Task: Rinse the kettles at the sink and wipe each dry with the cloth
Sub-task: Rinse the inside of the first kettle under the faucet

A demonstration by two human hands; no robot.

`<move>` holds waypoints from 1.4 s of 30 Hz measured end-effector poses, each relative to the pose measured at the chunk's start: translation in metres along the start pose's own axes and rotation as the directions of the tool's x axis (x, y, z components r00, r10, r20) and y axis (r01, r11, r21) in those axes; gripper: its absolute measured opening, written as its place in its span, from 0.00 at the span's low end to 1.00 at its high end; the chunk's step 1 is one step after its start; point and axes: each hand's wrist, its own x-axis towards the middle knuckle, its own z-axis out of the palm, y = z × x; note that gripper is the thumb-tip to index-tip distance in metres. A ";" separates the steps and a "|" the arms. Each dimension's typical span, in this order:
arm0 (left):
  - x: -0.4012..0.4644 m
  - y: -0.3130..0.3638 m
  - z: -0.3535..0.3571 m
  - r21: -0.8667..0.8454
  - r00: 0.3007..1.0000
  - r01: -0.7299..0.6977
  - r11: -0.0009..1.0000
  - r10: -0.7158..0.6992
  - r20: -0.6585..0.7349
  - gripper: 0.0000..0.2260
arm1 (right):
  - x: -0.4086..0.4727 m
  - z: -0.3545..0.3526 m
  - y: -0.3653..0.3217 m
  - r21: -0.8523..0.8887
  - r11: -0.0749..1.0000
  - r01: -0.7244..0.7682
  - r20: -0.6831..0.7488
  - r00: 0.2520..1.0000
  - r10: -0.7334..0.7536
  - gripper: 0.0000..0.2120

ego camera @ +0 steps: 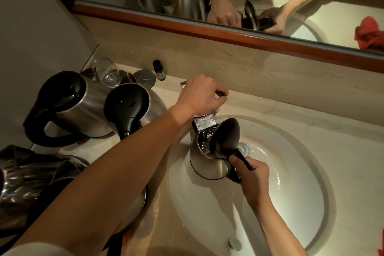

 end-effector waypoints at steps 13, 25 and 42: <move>0.000 -0.001 0.002 0.004 1.000 -0.004 1.000 0.004 -0.023 0.10 | -0.001 0.000 0.004 -0.030 1.000 0.009 -0.011 1.000 -0.009 0.22; 0.000 0.000 0.001 0.005 1.000 0.012 1.000 -0.012 -0.007 0.10 | -0.003 0.000 0.002 0.011 1.000 -0.027 -0.014 1.000 0.027 0.21; 0.001 -0.001 0.001 0.009 1.000 0.013 1.000 -0.013 -0.008 0.11 | -0.001 0.000 -0.005 0.037 0.999 0.031 -0.037 0.999 -0.029 0.22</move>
